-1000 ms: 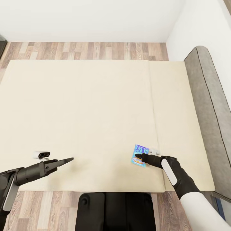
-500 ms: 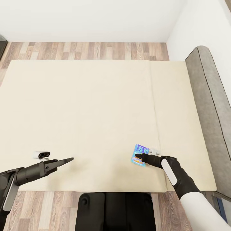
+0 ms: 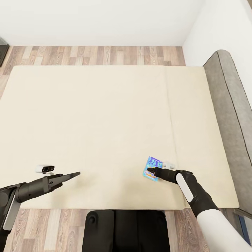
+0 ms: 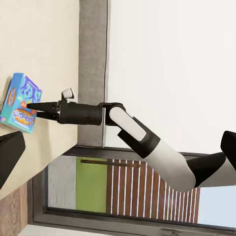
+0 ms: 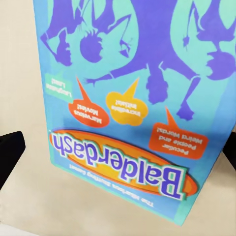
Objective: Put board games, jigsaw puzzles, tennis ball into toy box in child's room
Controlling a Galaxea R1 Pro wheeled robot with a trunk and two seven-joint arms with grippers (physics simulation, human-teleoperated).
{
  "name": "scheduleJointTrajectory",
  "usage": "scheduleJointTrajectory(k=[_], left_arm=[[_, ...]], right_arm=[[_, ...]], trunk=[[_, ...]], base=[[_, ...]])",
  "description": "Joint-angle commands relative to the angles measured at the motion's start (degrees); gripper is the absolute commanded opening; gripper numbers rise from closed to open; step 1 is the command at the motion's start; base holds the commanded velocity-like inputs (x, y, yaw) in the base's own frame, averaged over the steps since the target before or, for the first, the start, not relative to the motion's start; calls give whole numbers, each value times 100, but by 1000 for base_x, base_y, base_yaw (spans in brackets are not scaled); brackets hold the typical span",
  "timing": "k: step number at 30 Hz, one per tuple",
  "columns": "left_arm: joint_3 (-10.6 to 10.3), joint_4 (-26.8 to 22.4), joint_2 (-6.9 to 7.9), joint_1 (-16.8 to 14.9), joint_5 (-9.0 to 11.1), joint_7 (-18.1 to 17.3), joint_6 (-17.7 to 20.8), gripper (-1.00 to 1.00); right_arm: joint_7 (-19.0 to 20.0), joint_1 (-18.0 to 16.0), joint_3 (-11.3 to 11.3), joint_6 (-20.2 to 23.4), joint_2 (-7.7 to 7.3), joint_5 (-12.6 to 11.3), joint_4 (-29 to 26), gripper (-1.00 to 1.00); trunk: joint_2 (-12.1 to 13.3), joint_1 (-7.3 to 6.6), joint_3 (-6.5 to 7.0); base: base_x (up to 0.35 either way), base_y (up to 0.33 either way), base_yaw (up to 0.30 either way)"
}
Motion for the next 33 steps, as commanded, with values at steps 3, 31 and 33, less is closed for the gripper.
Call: scheduleJointTrajectory(k=[3, 31, 33], left_arm=[[-1, 0, 1, -2, -4, -23, 61, 100], [-9, 1, -8, -2, -4, -23, 61, 100], [-8, 0, -8, -2, -4, -23, 61, 100]], right_arm=[[15, -1, 7, 21, -5, 12, -6, 100], [-66, -108, -70, 54, -21, 12, 28, 100], [-92, -171, -71, 55, -26, 12, 34, 100]], trunk=[[-9, 3, -6], [-9, 3, -6], [-9, 3, -6]], base=[[0, 75, 0], [0, 4, 0], [0, 0, 0]])
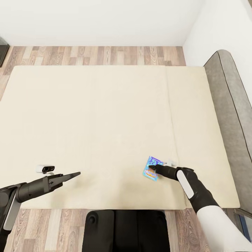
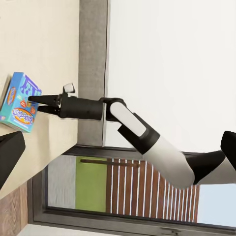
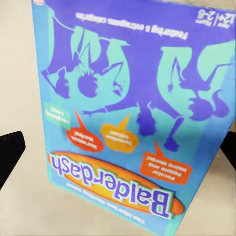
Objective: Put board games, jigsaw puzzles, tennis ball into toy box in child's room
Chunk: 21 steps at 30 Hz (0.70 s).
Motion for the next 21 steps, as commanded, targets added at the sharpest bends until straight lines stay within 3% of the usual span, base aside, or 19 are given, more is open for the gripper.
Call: scheduleJointTrajectory(k=[1, 11, 21], left_arm=[[3, 0, 1, -1, -5, -23, 61, 100], [8, -2, 10, -1, -5, -23, 61, 100], [7, -1, 10, -1, -5, -23, 61, 100]], right_arm=[[-9, -47, 7, 20, -12, 17, 8, 100], [-342, -343, 7, 296, -38, 17, 102, 100], [-460, -399, 10, 223, 7, 32, 220, 100]], trunk=[[-9, 3, -6], [-9, 3, -6], [-9, 3, -6]], base=[[0, 0, 0], [0, 0, 0], [0, 0, 0]])
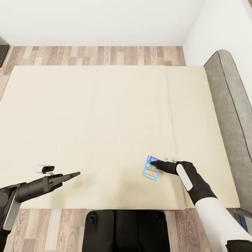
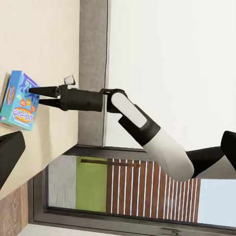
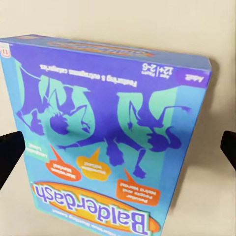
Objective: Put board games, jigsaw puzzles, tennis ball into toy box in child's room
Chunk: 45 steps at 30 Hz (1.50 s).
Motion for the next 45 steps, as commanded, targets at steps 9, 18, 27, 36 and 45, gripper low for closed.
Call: scheduleJointTrajectory(k=[9, 18, 27, 36, 45], left_arm=[[0, 0, 1, -1, -5, -23, 61, 100], [0, 1, 1, -1, -5, -23, 61, 100], [8, 0, 1, -1, -5, -23, 61, 100], [9, 0, 1, -1, -5, -23, 61, 100], [5, 0, 1, -1, -5, -23, 61, 100]], right_arm=[[29, -15, 21, -28, 8, 33, -10, 100], [38, -156, 64, -25, 284, 41, 8, 100], [39, -166, 74, -32, 386, 43, 19, 100], [33, -166, 303, -50, 412, 49, 44, 100], [39, -158, 376, -52, 361, 49, 31, 100]], trunk=[[-9, 3, -6], [-9, 3, -6], [-9, 3, -6], [-9, 3, -6], [-9, 3, -15]], base=[[0, 0, 0], [0, 0, 0], [0, 0, 0], [0, 0, 0], [0, 0, 0]])
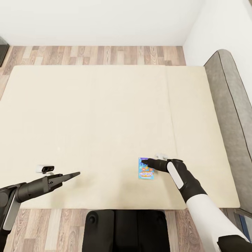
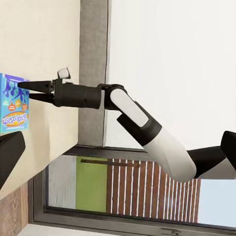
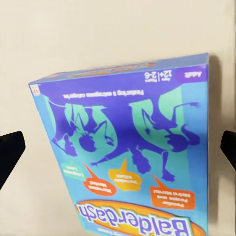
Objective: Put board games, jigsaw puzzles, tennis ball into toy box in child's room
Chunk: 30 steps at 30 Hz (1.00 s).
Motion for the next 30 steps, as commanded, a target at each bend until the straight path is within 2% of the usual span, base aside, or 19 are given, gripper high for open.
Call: scheduleJointTrajectory(k=[1, 22, 30], left_arm=[[0, 0, 1, -1, -5, -23, 61, 100], [-5, 2, 1, -1, -5, -23, 61, 100], [2, -1, 1, -1, -5, -23, 61, 100]], right_arm=[[25, -2, 8, 20, -12, 27, 1, 100], [25, 14, 9, 20, 10, 31, 2, 100], [58, 62, 14, 51, -27, 20, -13, 100]], trunk=[[-9, 3, -11], [-9, 3, -89], [-9, 3, -104]], base=[[0, 0, 0], [0, 0, 0], [0, 0, 0]])
